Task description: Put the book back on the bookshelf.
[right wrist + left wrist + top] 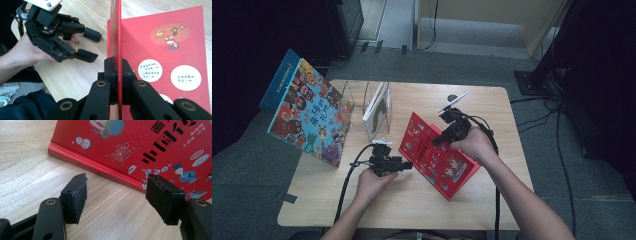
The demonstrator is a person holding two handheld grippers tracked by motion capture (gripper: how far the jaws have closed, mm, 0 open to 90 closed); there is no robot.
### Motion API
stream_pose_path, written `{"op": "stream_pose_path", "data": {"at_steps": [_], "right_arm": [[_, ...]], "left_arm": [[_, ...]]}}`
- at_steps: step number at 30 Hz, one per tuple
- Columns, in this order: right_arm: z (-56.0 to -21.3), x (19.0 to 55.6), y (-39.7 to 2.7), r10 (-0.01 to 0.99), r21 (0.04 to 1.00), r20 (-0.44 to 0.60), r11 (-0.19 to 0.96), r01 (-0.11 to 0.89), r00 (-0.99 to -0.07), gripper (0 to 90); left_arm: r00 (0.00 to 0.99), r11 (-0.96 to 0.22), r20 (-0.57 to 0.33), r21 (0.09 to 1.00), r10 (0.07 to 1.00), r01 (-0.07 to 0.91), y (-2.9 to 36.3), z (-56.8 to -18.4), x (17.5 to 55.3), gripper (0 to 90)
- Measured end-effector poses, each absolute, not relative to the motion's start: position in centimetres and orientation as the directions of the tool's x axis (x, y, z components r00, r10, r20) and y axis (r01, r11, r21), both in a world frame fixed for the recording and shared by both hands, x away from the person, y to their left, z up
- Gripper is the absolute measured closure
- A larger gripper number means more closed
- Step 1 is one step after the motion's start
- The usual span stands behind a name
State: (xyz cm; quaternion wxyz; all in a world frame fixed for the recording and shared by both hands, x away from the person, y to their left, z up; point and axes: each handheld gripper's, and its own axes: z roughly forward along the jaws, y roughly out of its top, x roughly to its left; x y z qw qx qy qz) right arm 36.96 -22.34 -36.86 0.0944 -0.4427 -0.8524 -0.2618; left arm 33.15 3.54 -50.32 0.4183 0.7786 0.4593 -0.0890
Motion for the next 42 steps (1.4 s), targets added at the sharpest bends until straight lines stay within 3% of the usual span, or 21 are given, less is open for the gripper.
{"op": "stream_pose_path", "data": {"at_steps": [12,20,34,37,42], "right_arm": [[-32.4,36.3,-24.3,0.673,0.449,0.408,0.44,0.777,-0.617,88.5],[-31.3,35.6,-24.3,0.646,0.48,0.412,0.445,0.756,-0.643,88.5],[-33.4,34.0,-25.9,0.545,0.564,0.462,0.428,0.706,-0.7,88.1],[-34.0,33.6,-26.3,0.513,0.584,0.471,0.429,0.69,-0.718,87.4],[-34.9,33.3,-26.9,0.438,0.622,0.491,0.429,0.655,-0.753,88.1]], "left_arm": [[0.591,-0.195,-0.551,0.612,0.589,0.766,3.3,-47.7,33.1,32.6],[0.602,-0.202,-0.563,0.613,0.566,0.764,2.4,-46.9,33.5,31.4],[0.594,-0.193,-0.606,0.595,0.529,0.78,2.9,-46.1,34.6,19.5],[0.624,-0.199,-0.586,0.626,0.517,0.754,3.0,-45.8,34.8,17.5],[0.633,-0.087,-0.631,0.674,0.447,0.733,3.9,-44.6,35.0,8.7]]}}
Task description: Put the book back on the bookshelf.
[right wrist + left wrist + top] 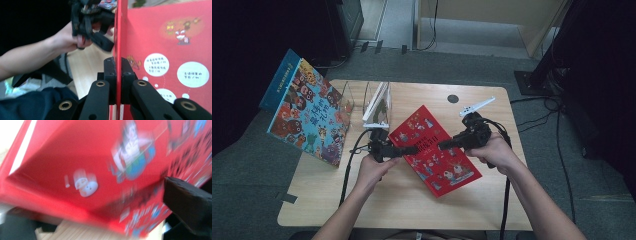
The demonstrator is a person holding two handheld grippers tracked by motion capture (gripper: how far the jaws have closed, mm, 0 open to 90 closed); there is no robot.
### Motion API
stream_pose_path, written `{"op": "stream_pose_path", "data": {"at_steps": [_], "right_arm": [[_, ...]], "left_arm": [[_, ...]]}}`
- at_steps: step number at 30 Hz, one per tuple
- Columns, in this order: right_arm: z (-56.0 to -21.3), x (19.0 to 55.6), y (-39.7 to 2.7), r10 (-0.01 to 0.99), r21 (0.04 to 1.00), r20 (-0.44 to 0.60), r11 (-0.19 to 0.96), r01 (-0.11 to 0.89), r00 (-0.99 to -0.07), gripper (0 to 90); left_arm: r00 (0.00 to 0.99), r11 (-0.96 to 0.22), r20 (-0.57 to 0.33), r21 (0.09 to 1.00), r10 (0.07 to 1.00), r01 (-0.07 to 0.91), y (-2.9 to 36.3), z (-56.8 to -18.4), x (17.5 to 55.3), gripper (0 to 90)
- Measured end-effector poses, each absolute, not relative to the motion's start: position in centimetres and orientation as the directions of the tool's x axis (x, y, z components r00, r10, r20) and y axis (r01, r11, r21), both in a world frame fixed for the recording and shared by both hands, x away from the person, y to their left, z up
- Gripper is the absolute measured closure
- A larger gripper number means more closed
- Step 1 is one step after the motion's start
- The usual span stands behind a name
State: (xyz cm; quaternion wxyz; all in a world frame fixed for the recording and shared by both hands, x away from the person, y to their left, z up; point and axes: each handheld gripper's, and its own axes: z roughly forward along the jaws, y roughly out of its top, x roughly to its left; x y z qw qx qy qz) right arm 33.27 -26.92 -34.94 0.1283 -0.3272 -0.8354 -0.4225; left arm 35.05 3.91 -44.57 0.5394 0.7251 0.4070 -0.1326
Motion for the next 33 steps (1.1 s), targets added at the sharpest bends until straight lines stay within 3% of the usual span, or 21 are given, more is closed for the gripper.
{"op": "stream_pose_path", "data": {"at_steps": [3,7,10,13,18,23,33], "right_arm": [[-36.0,33.4,-26.9,0.417,0.606,0.512,0.444,0.66,-0.751,88.6],[-37.6,33.8,-27.0,0.386,0.621,0.494,0.471,0.627,-0.779,87.8],[-38.5,34.3,-27.1,0.436,0.637,0.417,0.487,0.598,-0.798,74.4],[-39.6,34.7,-26.6,0.5,0.626,0.34,0.512,0.589,-0.796,59.7],[-41.0,35.4,-26.3,0.546,0.634,0.339,0.469,0.615,-0.766,43.5],[-41.7,35.8,-27.5,0.635,0.667,0.286,0.406,0.625,-0.718,44.7],[-43.6,35.4,-26.4,0.604,0.702,0.289,0.394,0.594,-0.743,42.0]], "left_arm": [[0.652,-0.072,-0.604,0.706,0.459,0.705,5.1,-43.5,35.0,19.2],[0.657,-0.079,-0.612,0.702,0.44,0.708,6.6,-42.3,35.2,39.9],[0.692,-0.127,-0.566,0.726,0.449,0.676,6.9,-41.3,35.1,55.0],[0.715,-0.18,-0.534,0.73,0.451,0.659,6.7,-40.7,34.9,64.4],[0.731,-0.226,-0.521,0.723,0.44,0.652,6.6,-39.8,34.7,72.3],[0.735,-0.27,-0.502,0.709,0.456,0.651,6.6,-39.1,34.6,78.4],[0.723,-0.37,-0.487,0.635,0.49,0.678,5.9,-37.4,34.8,77.6]]}}
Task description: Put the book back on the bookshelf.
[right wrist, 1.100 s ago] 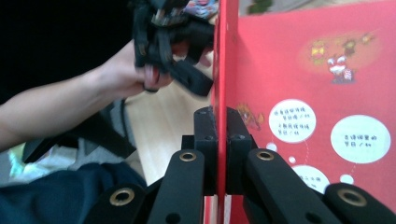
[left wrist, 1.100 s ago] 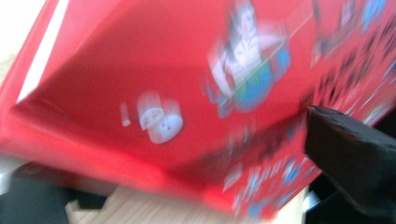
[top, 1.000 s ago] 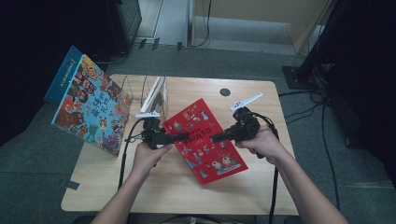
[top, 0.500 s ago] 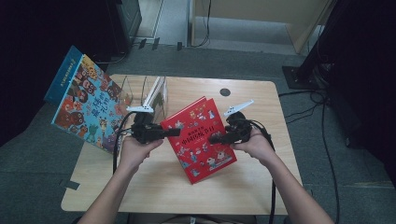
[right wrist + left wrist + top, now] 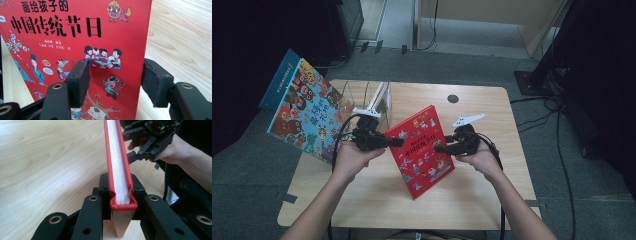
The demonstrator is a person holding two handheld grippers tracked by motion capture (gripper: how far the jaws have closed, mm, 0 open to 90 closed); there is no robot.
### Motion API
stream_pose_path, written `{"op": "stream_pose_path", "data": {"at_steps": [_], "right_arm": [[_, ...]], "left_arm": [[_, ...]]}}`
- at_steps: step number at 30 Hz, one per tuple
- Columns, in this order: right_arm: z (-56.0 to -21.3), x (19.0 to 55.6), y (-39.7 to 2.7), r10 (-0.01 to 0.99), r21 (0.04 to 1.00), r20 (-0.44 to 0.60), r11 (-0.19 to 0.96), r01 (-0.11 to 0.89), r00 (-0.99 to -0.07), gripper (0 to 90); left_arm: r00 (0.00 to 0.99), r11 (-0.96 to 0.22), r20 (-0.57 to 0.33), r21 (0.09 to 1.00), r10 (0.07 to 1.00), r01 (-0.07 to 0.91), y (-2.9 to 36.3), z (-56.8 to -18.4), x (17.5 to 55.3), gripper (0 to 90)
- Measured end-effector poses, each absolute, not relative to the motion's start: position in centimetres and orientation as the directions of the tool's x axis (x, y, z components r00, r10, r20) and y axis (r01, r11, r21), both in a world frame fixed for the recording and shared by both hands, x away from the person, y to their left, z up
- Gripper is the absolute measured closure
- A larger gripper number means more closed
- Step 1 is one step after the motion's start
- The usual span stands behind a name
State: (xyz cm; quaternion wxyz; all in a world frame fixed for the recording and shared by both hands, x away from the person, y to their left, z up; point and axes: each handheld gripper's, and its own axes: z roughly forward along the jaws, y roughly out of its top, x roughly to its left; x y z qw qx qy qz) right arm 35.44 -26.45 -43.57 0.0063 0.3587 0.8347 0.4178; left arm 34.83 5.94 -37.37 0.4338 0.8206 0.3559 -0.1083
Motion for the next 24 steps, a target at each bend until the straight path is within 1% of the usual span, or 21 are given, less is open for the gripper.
{"op": "stream_pose_path", "data": {"at_steps": [5,9,18,24], "right_arm": [[-43.6,35.3,-26.0,0.587,0.715,0.264,0.413,0.564,-0.765,42.1],[-43.6,35.4,-25.7,0.576,0.725,0.269,0.406,0.556,-0.772,41.7],[-43.5,35.2,-25.0,0.558,0.751,0.235,0.415,0.513,-0.796,41.1],[-43.7,35.1,-24.8,0.564,0.762,0.228,0.404,0.506,-0.794,40.5]], "left_arm": [[0.73,-0.452,-0.47,0.578,0.496,0.679,5.4,-36.5,35.2,76.1],[0.726,-0.476,-0.471,0.551,0.501,0.686,4.8,-36.2,35.6,75.9],[0.726,-0.542,-0.456,0.483,0.514,0.688,3.4,-35.4,36.5,73.4],[0.717,-0.558,-0.451,0.449,0.532,0.697,2.7,-35.3,37.3,73.3]]}}
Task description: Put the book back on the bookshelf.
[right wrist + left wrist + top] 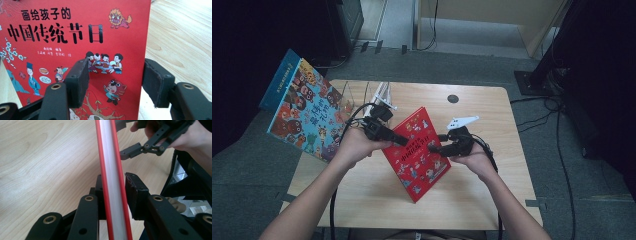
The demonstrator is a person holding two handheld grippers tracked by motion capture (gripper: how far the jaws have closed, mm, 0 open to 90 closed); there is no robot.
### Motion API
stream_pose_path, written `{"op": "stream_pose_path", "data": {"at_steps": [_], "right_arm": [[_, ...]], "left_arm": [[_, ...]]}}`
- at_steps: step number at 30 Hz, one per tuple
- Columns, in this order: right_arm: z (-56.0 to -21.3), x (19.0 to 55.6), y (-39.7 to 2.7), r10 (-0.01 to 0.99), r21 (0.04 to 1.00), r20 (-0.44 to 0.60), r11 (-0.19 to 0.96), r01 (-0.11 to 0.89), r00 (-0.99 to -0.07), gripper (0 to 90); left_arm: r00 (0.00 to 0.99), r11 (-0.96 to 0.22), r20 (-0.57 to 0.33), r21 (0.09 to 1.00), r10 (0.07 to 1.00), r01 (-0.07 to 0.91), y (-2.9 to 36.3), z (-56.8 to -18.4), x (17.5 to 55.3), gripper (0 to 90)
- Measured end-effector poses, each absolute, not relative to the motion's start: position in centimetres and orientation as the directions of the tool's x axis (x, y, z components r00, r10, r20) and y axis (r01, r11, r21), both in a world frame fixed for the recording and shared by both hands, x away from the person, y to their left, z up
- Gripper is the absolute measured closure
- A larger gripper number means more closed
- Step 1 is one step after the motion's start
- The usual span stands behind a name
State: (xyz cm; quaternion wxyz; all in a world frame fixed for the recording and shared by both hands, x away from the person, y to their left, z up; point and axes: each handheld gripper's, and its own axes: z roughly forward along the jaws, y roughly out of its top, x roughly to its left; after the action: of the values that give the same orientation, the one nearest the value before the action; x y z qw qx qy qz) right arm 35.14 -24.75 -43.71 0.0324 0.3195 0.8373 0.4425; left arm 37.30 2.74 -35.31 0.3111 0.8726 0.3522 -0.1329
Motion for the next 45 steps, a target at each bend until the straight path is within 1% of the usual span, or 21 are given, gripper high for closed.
{"op": "stream_pose_path", "data": {"at_steps": [3,6,12,16,18,25,29,31,33,38,45], "right_arm": [[-43.7,35.1,-24.5,0.557,0.769,0.217,0.408,0.492,-0.802,40.0],[-43.8,35.0,-24.2,0.549,0.775,0.215,0.407,0.483,-0.807,39.1],[-43.9,34.8,-24.0,0.532,0.788,0.211,0.404,0.465,-0.82,37.6],[-43.9,34.6,-24.2,0.531,0.78,0.225,0.404,0.478,-0.817,39.1],[-44.2,34.2,-24.6,0.535,0.787,0.212,0.403,0.467,-0.818,39.1],[-45.8,33.5,-26.2,0.576,0.774,0.211,0.395,0.495,-0.789,39.7],[-46.7,33.2,-26.6,0.604,0.767,0.193,0.399,0.503,-0.773,40.0],[-47.1,33.3,-26.6,0.608,0.745,0.203,0.413,0.524,-0.768,39.8],[-47.6,33.3,-26.5,0.622,0.724,0.19,0.433,0.537,-0.759,39.5],[-48.5,33.3,-26.4,0.642,0.734,0.159,0.431,0.524,-0.75,39.9],[-49.9,33.8,-27.0,0.692,0.728,0.145,0.41,0.55,-0.707,40.6]], "left_arm": [[0.712,-0.574,-0.458,0.422,0.533,0.702,2.4,-35.2,37.6,72.9],[0.721,-0.597,-0.438,0.406,0.537,0.692,1.9,-35.0,37.9,72.6],[0.696,-0.621,-0.48,0.335,0.534,0.709,1.7,-34.7,38.6,76.5],[0.701,-0.637,-0.48,0.322,0.528,0.701,1.7,-34.0,38.5,78.7],[0.699,-0.639,-0.483,0.316,0.528,0.701,2.0,-33.7,38.4,79.9],[0.706,-0.637,-0.461,0.326,0.538,0.699,3.3,-32.3,38.1,80.0],[0.692,-0.595,-0.468,0.361,0.55,0.718,4.7,-31.2,38.2,80.0],[0.681,-0.571,-0.463,0.374,0.568,0.731,5.3,-30.9,38.3,80.1],[0.678,-0.562,-0.453,0.381,0.579,0.734,5.9,-30.6,38.3,80.1],[0.665,-0.55,-0.446,0.375,0.599,0.746,7.3,-30.1,37.9,80.0],[0.637,-0.52,-0.442,0.369,0.632,0.771,9.6,-29.6,37.3,80.0]]}}
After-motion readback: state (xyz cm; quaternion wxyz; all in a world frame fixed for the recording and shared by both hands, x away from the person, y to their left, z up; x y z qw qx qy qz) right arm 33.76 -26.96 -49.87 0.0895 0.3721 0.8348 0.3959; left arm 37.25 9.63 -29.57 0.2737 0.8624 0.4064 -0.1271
